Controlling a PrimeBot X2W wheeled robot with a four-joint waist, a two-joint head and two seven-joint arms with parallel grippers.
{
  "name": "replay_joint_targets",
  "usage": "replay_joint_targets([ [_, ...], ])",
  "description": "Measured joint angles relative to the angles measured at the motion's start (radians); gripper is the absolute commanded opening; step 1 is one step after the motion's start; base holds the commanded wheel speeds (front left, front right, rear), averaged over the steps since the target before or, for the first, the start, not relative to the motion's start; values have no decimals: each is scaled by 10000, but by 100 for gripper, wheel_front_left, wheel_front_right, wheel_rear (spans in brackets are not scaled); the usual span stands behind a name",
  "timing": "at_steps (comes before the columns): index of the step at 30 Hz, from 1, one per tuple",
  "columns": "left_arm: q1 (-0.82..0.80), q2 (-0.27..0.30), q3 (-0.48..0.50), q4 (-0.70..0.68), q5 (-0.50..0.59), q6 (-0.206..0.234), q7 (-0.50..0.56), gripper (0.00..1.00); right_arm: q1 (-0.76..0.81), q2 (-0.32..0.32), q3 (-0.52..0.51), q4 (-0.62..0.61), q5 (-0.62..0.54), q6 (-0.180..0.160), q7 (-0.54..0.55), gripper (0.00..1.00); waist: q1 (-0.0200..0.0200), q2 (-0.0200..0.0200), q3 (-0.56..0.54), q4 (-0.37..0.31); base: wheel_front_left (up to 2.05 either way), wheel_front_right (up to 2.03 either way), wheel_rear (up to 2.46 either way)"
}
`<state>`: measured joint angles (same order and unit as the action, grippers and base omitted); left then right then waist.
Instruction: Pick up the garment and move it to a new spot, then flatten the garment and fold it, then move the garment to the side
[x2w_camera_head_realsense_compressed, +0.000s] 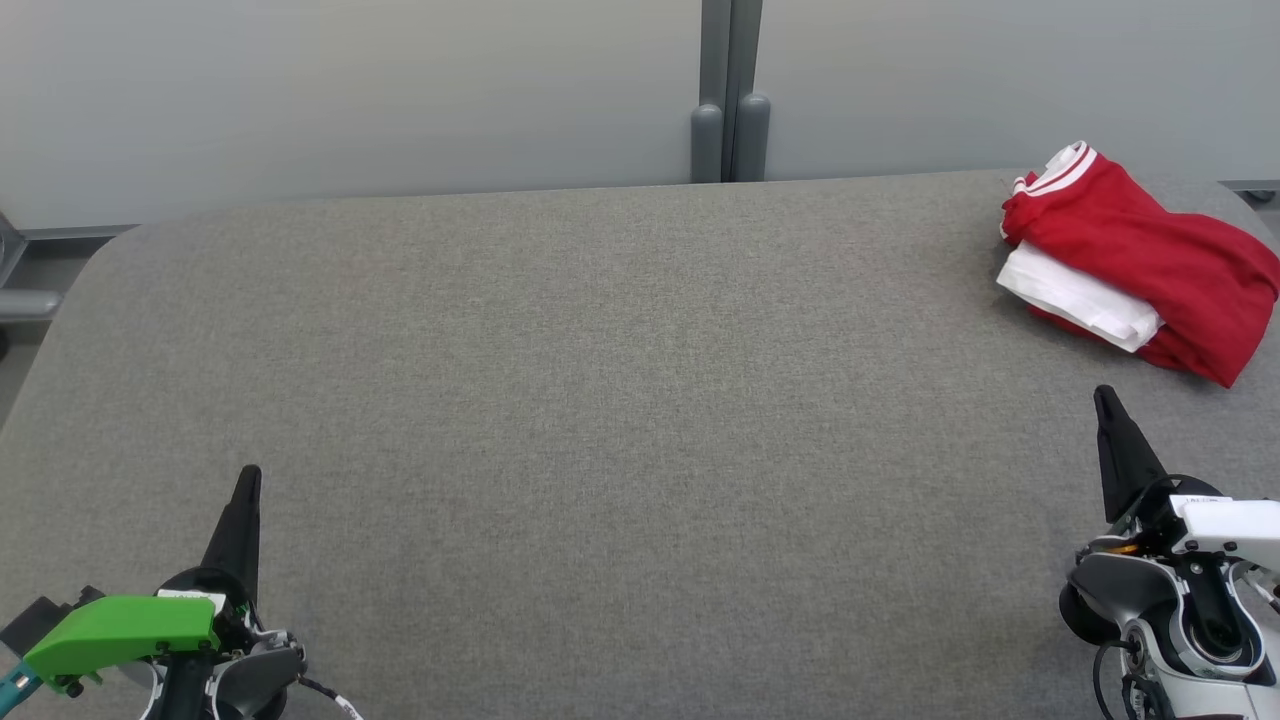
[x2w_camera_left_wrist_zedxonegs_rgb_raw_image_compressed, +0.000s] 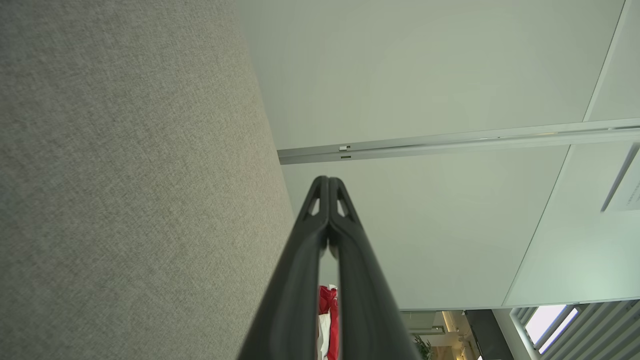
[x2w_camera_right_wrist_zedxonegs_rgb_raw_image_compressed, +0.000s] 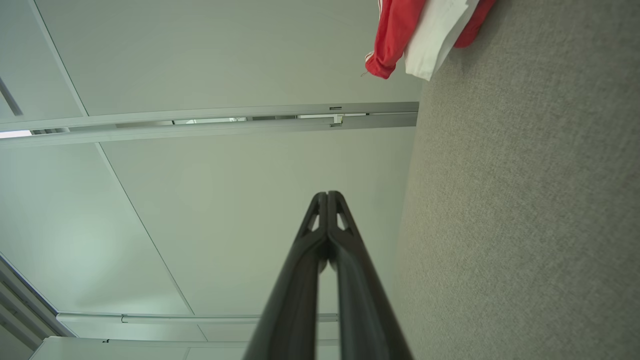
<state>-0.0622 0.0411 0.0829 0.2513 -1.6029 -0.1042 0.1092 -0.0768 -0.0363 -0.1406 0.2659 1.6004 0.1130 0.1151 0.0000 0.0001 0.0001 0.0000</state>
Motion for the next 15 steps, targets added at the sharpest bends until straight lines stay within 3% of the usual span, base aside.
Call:
replay_joint_targets([
  [15,0,0,0,2,0,0,0,0,1,0,0,0,0,0,0,0,0,0,0,0,0,0,0],
])
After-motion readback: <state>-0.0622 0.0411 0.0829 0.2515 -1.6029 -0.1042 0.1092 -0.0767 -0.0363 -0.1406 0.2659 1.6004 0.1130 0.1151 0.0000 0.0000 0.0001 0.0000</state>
